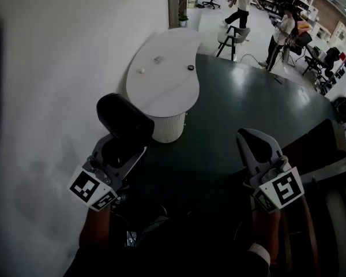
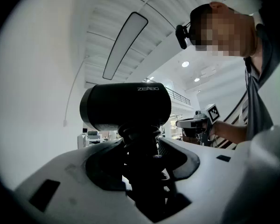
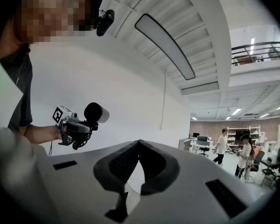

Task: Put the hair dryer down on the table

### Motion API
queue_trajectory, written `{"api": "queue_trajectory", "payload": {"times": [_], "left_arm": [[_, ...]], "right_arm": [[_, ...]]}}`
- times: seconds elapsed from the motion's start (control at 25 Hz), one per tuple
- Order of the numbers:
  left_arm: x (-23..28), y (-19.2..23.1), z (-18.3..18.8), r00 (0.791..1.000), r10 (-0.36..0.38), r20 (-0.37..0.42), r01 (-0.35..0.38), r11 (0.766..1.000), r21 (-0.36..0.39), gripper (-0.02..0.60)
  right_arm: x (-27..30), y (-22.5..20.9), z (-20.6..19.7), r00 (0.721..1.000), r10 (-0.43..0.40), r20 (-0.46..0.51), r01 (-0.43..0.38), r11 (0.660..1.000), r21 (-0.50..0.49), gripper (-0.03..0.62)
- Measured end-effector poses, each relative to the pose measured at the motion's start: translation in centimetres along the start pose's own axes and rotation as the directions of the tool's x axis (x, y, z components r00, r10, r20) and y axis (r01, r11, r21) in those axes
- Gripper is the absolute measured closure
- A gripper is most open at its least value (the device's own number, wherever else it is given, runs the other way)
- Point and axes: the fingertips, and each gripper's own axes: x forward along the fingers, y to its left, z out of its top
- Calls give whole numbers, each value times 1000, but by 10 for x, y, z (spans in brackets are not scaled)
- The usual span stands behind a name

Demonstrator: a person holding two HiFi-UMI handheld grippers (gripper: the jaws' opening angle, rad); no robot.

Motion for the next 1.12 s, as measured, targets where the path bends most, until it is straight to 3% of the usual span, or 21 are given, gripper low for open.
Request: {"api": "queue_trajectory", "payload": {"times": [0.48, 0.88, 1.12], "left_arm": [[6, -6, 5, 1000, 6, -1, -6, 1000, -26, 368], [33, -42, -6, 1000, 18, -7, -18, 1000, -23, 368], [28, -50, -12, 1000, 26, 2, -26, 999, -37, 368]], "right_arm": [[-11, -5, 0, 1000, 17, -5, -17, 1000, 26, 585], [-47, -36, -18, 1000, 11, 8, -12, 998, 55, 585], [-51, -33, -25, 1000, 11, -6, -10, 998, 70, 585]]}}
